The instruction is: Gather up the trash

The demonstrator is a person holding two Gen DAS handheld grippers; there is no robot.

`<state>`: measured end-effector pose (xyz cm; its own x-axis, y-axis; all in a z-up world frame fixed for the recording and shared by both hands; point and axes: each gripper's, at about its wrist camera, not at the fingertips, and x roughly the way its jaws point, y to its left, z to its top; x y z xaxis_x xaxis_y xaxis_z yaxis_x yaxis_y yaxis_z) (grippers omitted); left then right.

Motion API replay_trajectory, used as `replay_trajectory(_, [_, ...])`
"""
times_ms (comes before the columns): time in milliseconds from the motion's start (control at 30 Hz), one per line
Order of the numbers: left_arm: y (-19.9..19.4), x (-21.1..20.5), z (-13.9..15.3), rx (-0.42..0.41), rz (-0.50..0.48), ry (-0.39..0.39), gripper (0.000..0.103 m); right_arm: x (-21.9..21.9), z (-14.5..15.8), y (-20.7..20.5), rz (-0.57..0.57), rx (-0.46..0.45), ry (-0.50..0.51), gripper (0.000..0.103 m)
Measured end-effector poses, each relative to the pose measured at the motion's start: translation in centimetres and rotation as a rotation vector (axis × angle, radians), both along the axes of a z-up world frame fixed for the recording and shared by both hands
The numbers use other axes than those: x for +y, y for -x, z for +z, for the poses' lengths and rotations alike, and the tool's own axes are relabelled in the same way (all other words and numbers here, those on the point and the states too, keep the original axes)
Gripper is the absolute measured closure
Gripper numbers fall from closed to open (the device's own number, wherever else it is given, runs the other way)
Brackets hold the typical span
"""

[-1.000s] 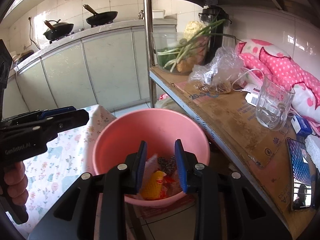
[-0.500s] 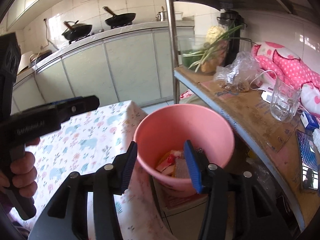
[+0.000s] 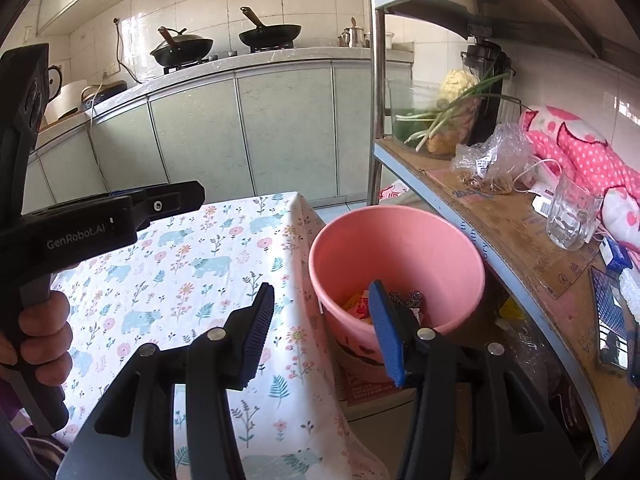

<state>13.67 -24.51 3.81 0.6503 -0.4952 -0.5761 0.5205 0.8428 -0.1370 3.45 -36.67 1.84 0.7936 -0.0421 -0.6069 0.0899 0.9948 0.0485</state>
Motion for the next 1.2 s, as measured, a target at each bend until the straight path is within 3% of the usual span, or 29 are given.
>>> replay_trajectory(1200, [2.1, 2.6, -0.5, 0.005, 0.029, 0.034, 0.061, 2.9, 0.2, 1.4, 0.025, 0.009, 0.062, 0.050])
